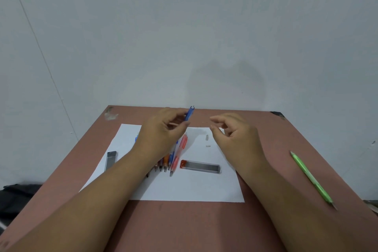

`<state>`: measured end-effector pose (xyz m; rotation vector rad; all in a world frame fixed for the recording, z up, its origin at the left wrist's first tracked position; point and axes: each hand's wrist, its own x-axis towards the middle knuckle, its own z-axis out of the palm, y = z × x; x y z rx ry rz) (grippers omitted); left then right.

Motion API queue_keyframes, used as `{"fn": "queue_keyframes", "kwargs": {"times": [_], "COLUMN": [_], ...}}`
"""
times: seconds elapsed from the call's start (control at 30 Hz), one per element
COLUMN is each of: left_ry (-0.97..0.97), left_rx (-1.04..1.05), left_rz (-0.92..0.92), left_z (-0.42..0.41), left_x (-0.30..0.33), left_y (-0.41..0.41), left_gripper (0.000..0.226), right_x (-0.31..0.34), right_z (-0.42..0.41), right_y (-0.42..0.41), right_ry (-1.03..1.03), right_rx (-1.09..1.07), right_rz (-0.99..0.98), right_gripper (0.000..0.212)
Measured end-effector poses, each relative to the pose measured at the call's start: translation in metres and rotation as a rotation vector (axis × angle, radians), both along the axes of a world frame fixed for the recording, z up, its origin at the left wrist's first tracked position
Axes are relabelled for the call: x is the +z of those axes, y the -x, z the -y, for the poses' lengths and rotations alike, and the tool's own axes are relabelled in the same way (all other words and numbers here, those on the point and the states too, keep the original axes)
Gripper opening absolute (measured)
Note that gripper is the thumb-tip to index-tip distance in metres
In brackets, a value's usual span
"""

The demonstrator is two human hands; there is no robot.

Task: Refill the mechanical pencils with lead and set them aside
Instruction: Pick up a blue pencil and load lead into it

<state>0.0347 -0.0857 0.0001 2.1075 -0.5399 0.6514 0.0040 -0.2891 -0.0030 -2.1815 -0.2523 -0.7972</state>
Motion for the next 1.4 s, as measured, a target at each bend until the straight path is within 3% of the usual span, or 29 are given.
{"fn": "queue_keyframes", "kwargs": {"times": [0.4,0.7,0.83,0.97,1.07,1.4], "left_ry": [0.013,-0.055,-0.048,-0.073,-0.084,-0.111], "left_rx": [0.002,0.09,0.1,0.101,0.091,0.082], "left_rz": [-0.033,0.042,0.016,0.005,0.013,0.04], "left_z": [0.001,-0.002,-0.004,-0.002,-0.002,-0.001], "left_x": [0.003,0.005,0.005,0.005,0.004,0.002], "left_y": [0.003,-0.002,-0.003,-0.003,-0.003,-0.005], "left_gripper": [0.027,0.025,0.023,0.021,0.022,0.022], "right_x": [-0.007,-0.007,0.001,0.006,0.009,0.007], "right_z": [0.006,0.003,0.0,-0.002,-0.002,-0.001], "right_y": [-0.009,-0.011,-0.003,0.004,0.007,0.006], "right_ry": [0.276,0.406,0.313,0.08,0.052,0.12], "right_rx": [-0.058,-0.031,-0.02,-0.013,-0.018,-0.018], "right_rz": [-0.395,-0.445,-0.343,-0.058,0.064,0.107], "right_gripper": [0.012,0.021,0.019,0.015,0.01,0.01]}}
